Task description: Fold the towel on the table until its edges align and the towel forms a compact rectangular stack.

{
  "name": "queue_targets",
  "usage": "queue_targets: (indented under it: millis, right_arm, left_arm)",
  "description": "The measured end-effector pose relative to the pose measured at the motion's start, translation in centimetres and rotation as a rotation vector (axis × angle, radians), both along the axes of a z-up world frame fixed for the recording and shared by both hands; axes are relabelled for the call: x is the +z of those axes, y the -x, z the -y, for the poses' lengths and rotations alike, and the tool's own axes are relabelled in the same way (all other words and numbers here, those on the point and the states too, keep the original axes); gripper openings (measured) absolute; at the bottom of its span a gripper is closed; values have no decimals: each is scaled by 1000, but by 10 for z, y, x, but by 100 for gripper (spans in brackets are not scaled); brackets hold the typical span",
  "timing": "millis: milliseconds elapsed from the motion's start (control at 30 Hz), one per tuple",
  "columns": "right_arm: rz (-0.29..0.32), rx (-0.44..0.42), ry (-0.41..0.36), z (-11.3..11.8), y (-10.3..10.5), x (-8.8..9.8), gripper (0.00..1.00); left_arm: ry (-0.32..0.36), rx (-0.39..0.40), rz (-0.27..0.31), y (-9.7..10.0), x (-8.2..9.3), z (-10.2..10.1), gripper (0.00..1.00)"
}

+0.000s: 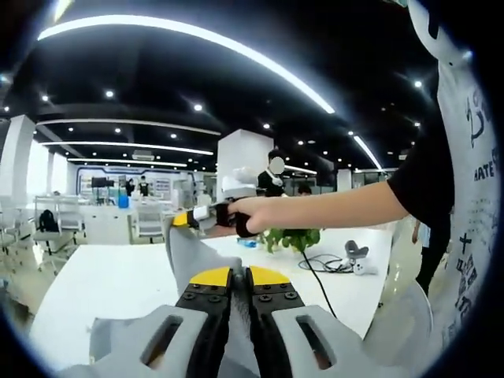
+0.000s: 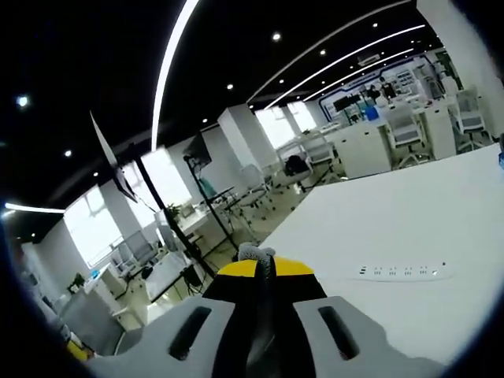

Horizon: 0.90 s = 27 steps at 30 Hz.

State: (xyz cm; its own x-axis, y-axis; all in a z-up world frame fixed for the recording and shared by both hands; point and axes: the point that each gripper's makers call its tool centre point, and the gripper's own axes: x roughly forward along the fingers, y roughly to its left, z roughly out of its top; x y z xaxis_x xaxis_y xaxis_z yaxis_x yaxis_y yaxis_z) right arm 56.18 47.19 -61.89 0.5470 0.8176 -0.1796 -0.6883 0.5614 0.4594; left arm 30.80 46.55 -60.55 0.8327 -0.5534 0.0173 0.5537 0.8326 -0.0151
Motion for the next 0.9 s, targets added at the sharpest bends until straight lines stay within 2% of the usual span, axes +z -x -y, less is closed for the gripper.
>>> queue_targets:
  millis: [500,900]
  right_arm:
    - [-19,60,22,-34,7,-19,2]
    - [-39,61,87,-45,3,-51,2]
  left_arm:
    - [1,112,-50,2,-24,-38,7]
    - [11,217,-140,1,-65,-66,7]
